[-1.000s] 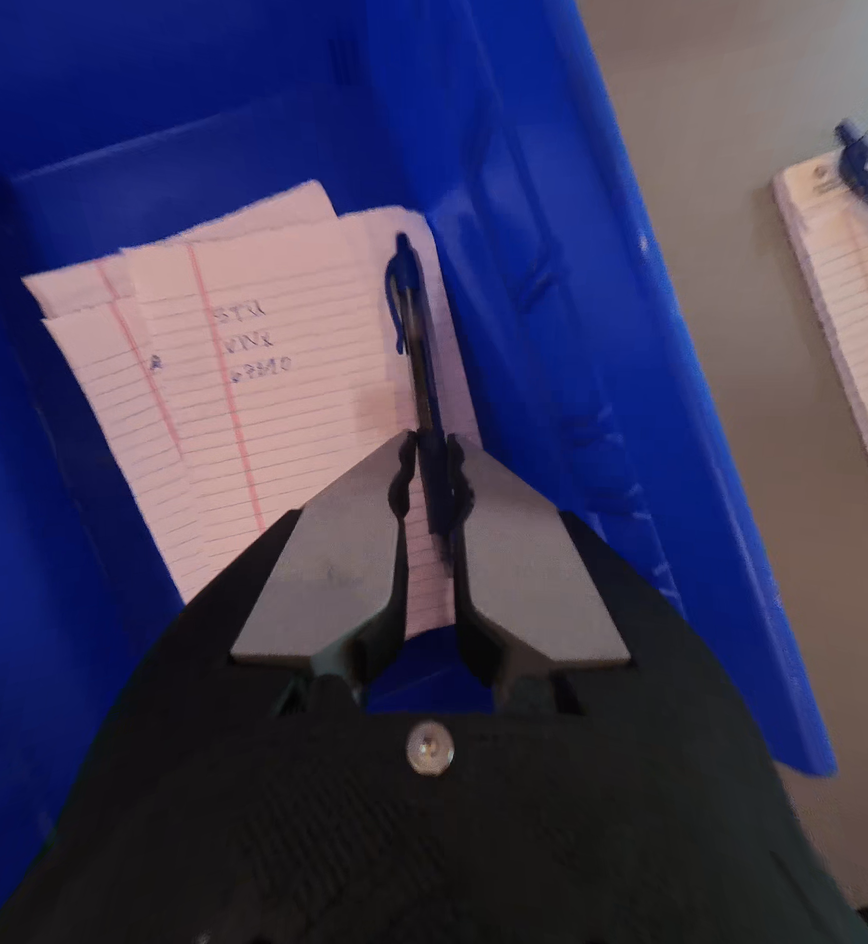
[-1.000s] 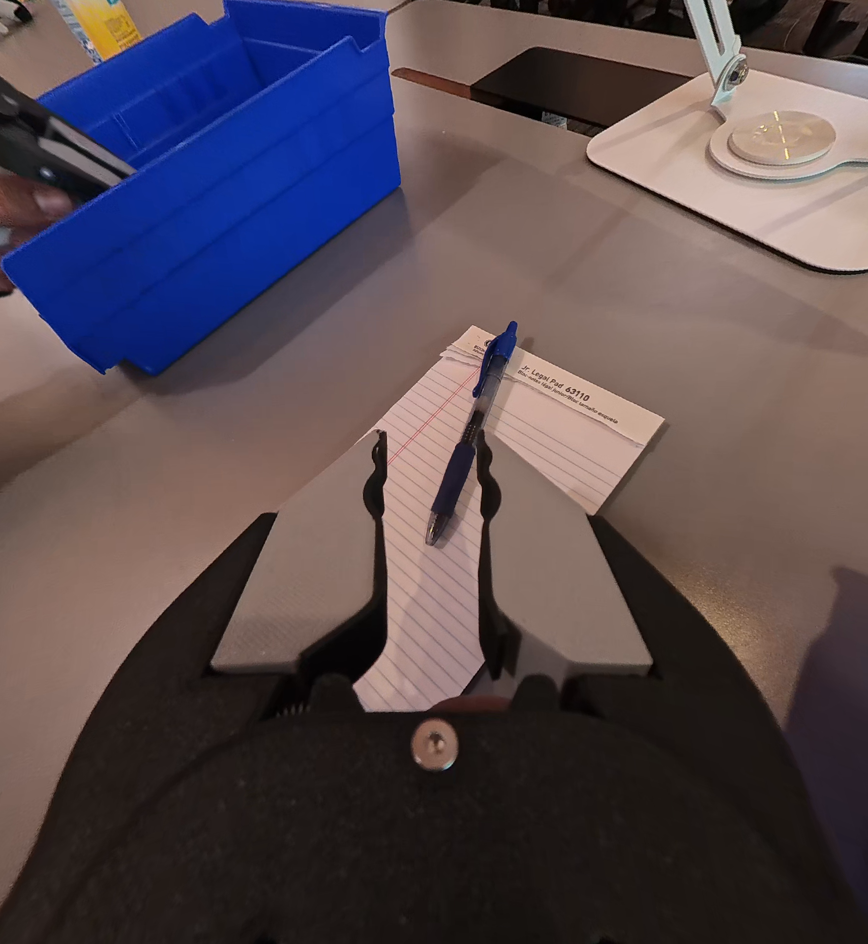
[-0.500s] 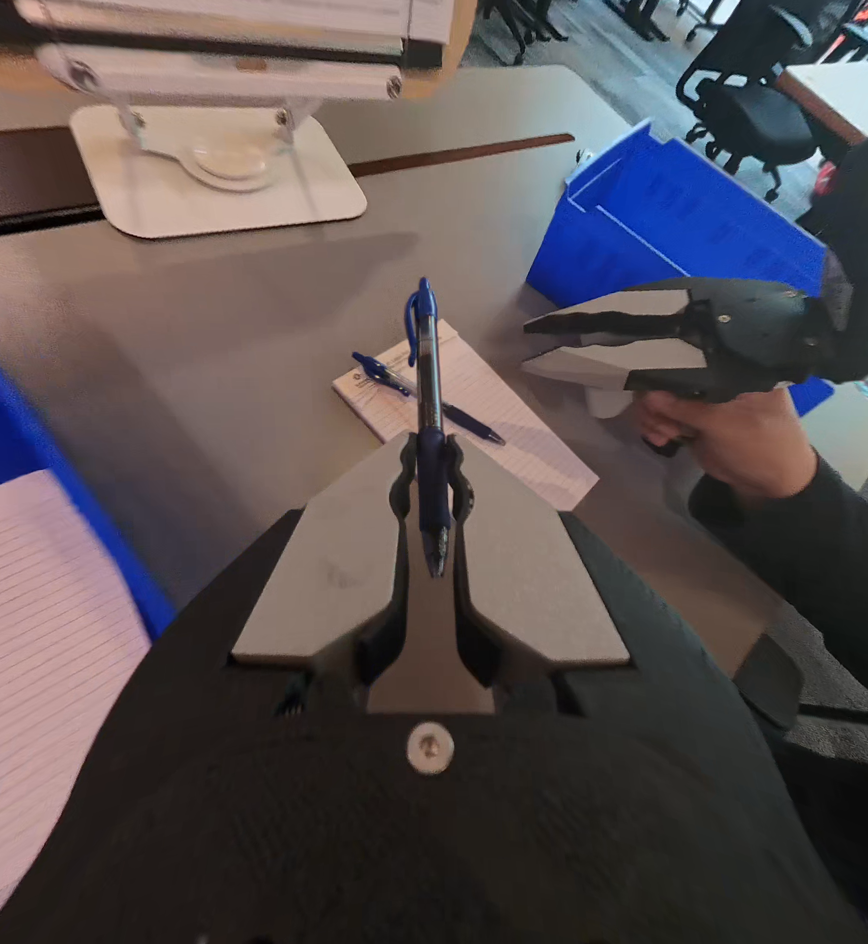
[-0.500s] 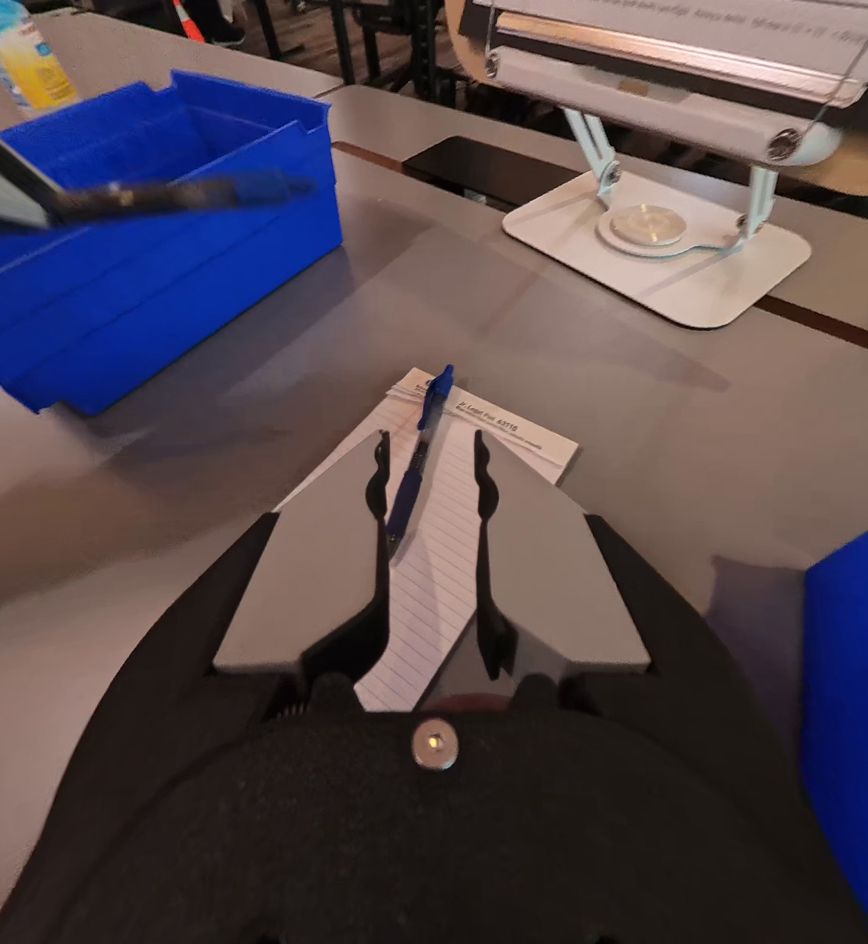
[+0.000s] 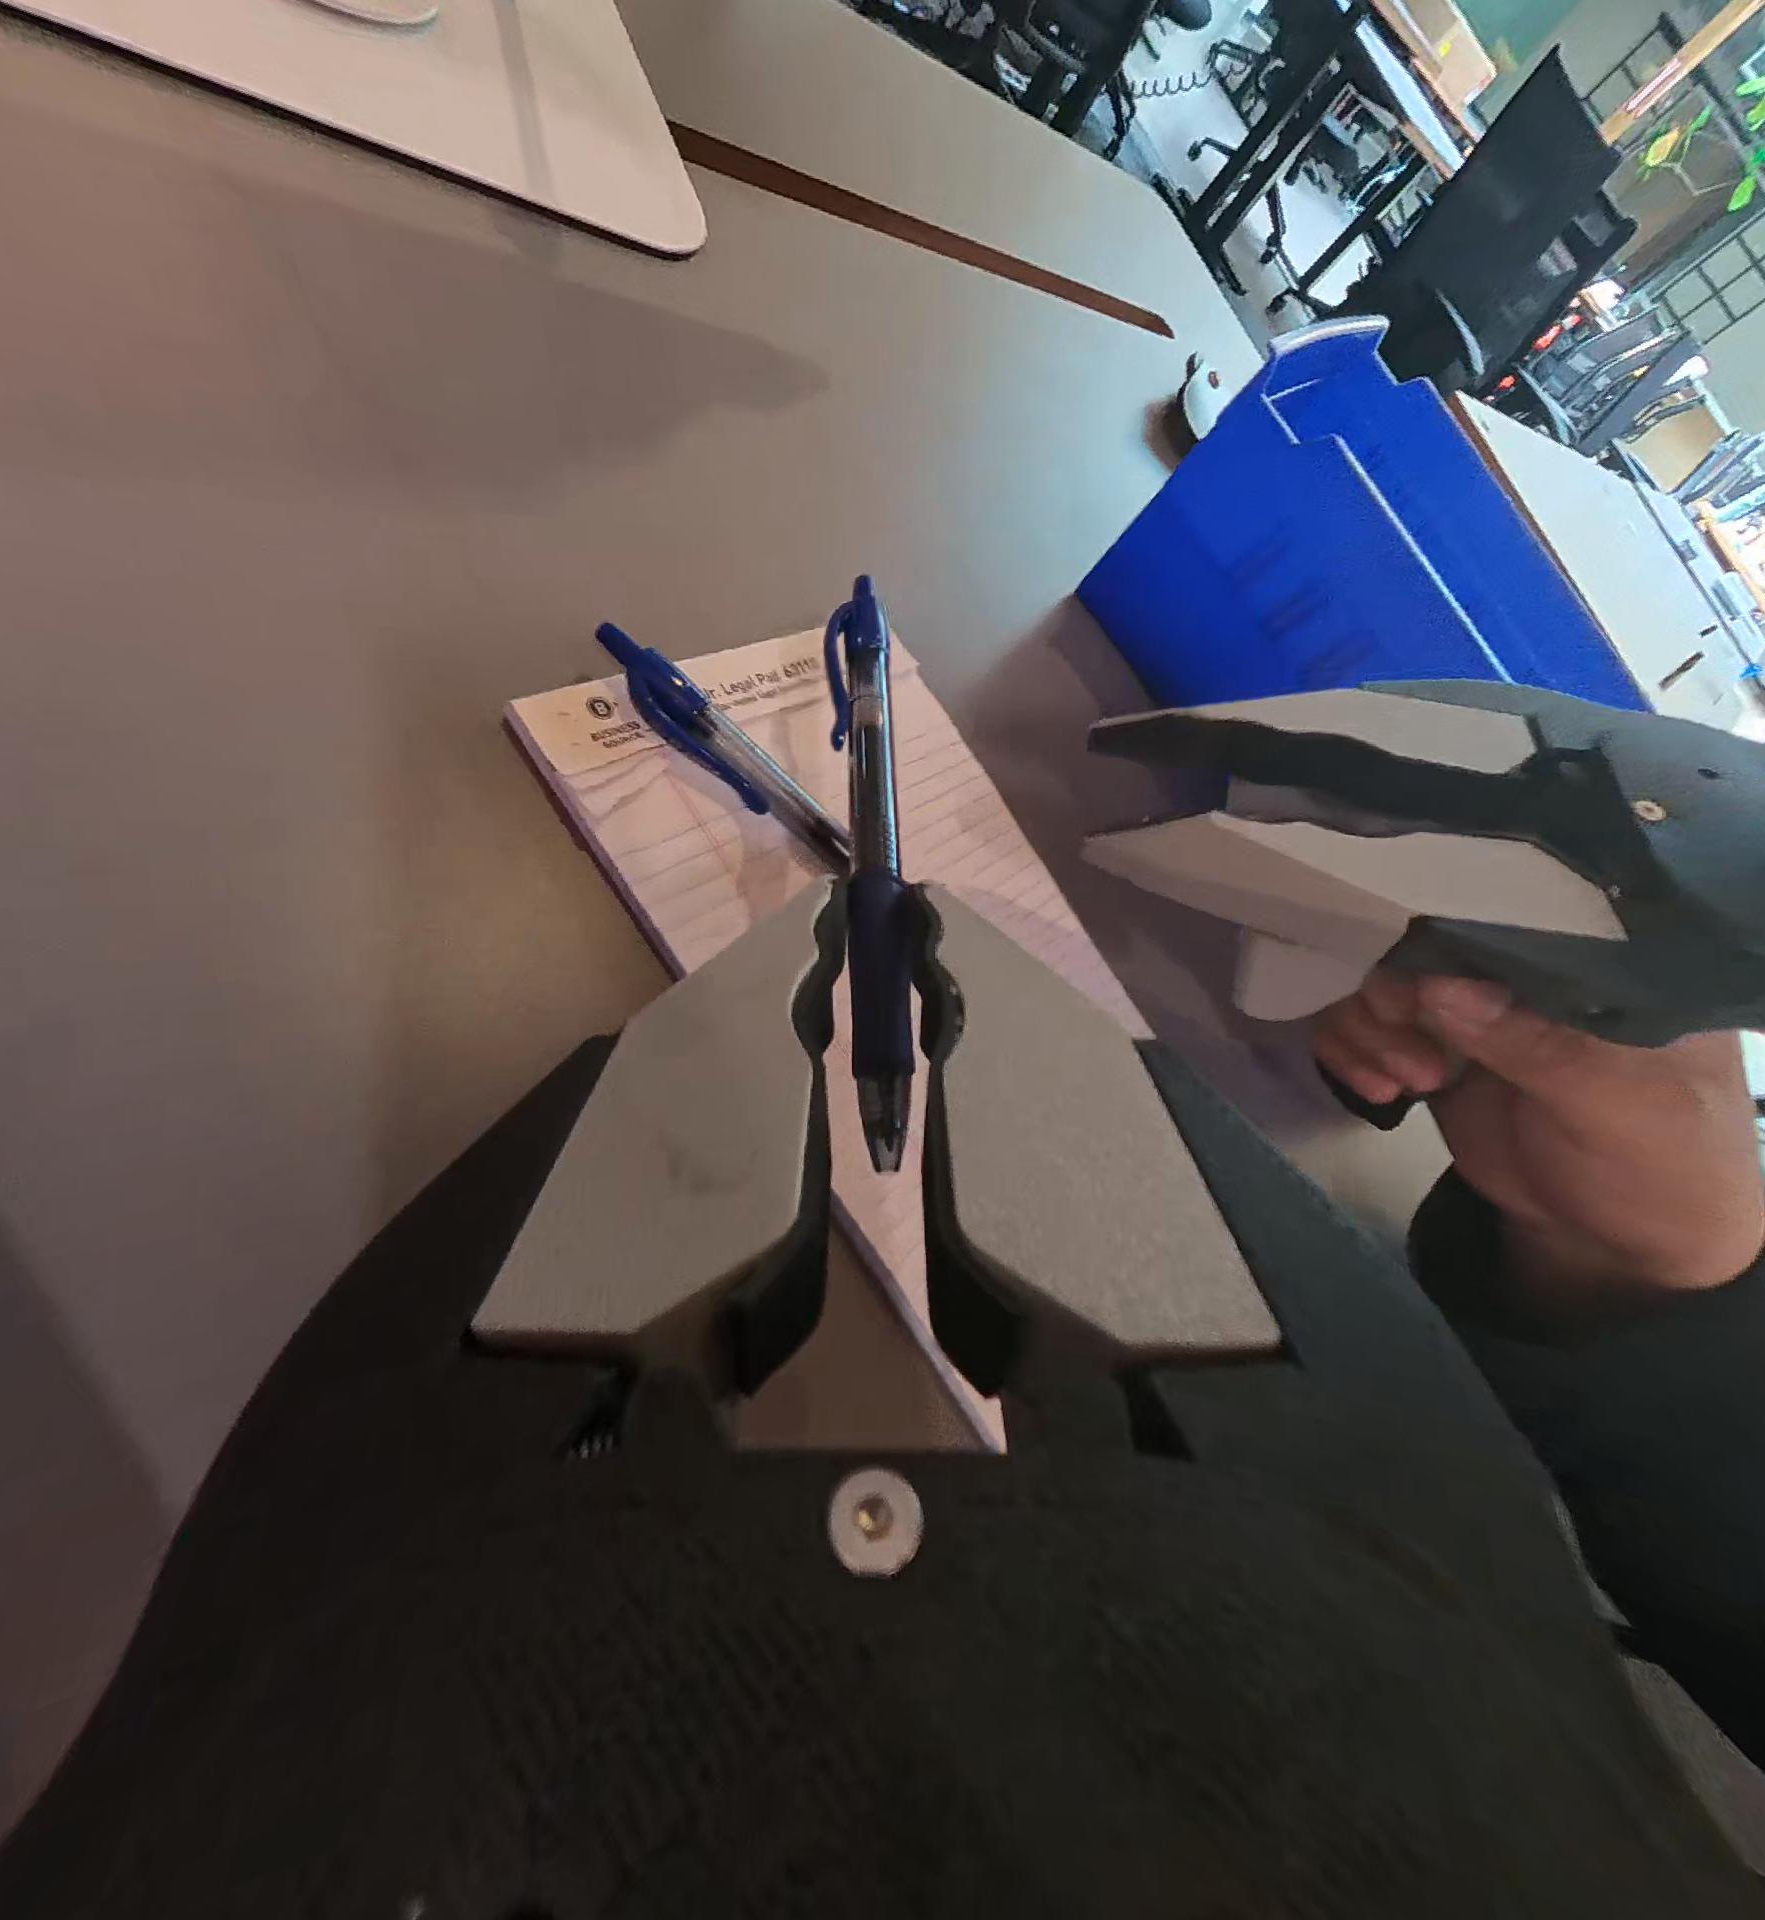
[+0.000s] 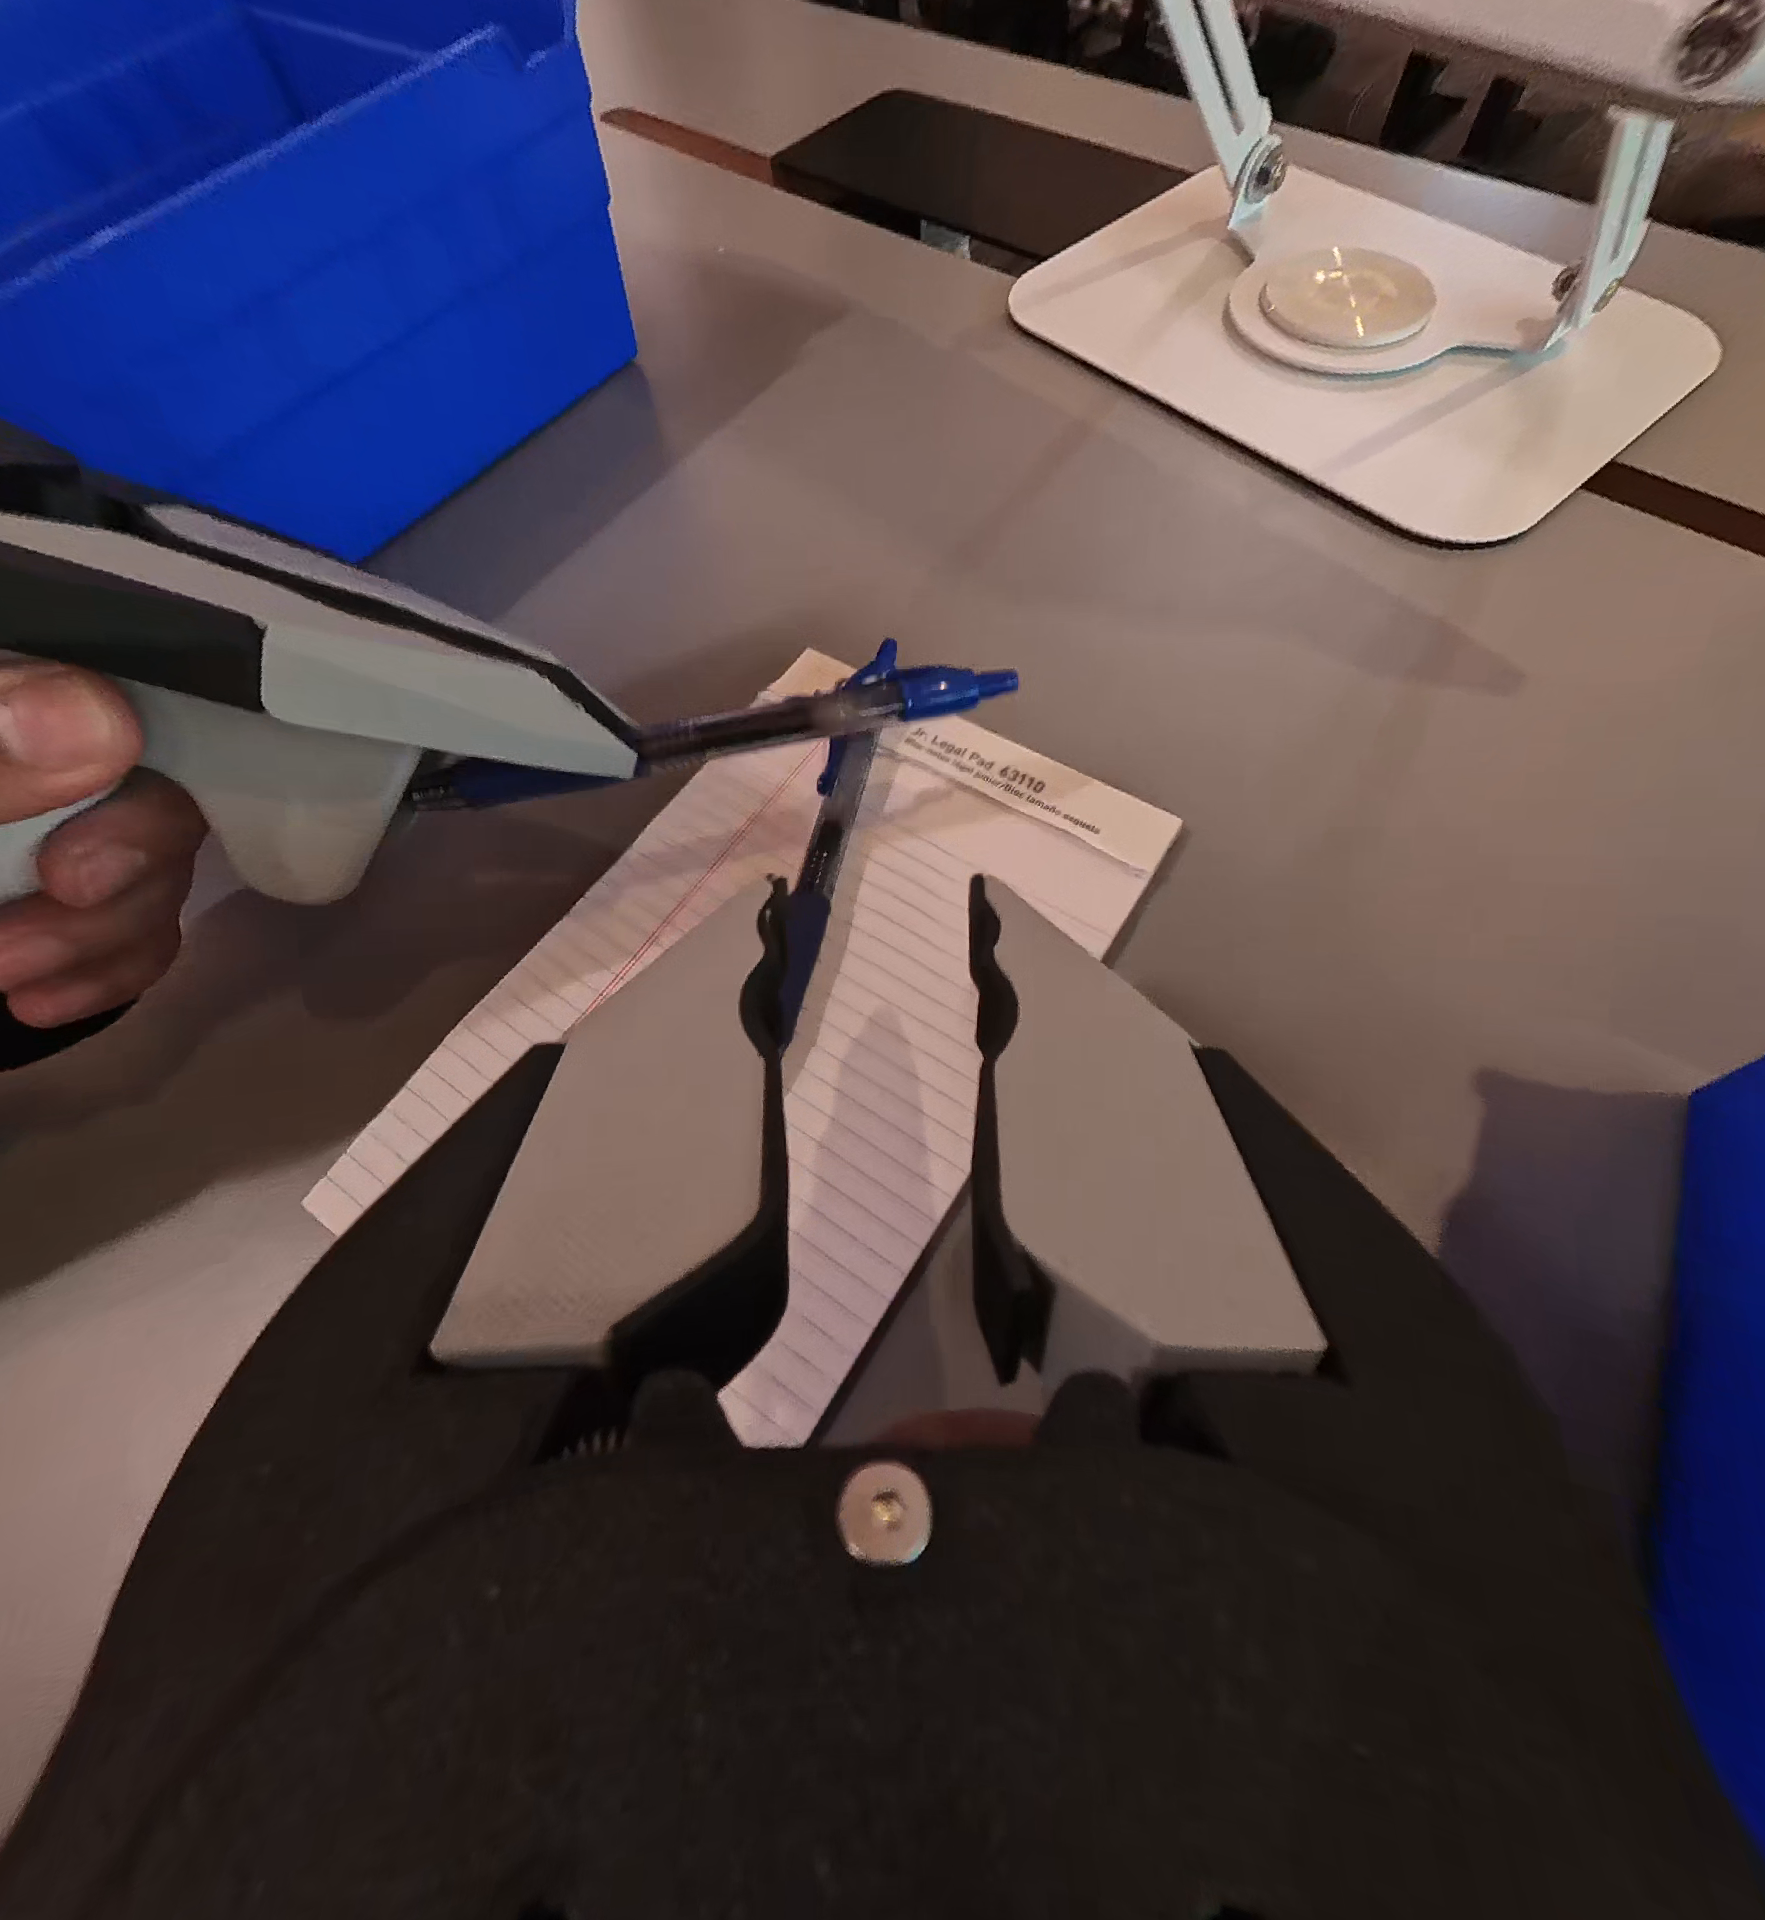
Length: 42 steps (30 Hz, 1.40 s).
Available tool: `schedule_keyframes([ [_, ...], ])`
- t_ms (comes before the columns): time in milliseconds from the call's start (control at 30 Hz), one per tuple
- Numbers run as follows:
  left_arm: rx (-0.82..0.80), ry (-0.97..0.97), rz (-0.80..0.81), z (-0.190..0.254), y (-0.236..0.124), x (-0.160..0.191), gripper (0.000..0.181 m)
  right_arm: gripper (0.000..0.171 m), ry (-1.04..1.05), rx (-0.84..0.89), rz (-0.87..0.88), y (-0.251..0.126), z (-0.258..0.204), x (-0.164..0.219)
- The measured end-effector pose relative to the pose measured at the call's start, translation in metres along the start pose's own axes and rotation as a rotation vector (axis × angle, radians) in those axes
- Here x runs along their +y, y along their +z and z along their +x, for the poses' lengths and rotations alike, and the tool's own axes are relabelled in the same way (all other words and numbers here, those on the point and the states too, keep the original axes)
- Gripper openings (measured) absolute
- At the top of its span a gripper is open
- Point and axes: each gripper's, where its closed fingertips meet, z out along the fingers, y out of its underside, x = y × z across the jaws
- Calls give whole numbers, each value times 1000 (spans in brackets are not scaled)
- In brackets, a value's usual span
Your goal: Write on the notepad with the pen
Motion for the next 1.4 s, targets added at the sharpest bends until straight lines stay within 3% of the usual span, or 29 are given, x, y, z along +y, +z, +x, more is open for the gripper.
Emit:
schedule_keyframes([
  [133,-73,49,41,-15,-4,-4,9,34,-32,1,-41,12,-5,9],
  [367,-61,73,39,-11,-4,0,9,40,-113,38,-140,39,-15,25],
  [433,-49,68,58,-9,-6,-2,9,26,-165,53,-190,44,-15,34],
  [467,-47,68,67,-9,-8,-4,9,11,-176,42,-181,45,-17,33],
  [600,-52,71,80,-12,-9,-6,9,8,-184,65,-178,39,-10,29],
  [800,-41,90,100,-9,-9,-8,8,8,-82,216,-76,8,36,7],
  [1033,-25,106,113,-4,-8,-9,8,8,35,376,-224,-3,96,45],
  [1167,17,96,113,2,-8,-9,9,9,33,348,-248,1,97,51],
  [1267,44,91,125,7,-9,-11,9,27,51,285,-126,-3,81,27],
  [1400,89,94,164,16,-13,-17,9,33,170,-26,84,-5,23,-12],
])
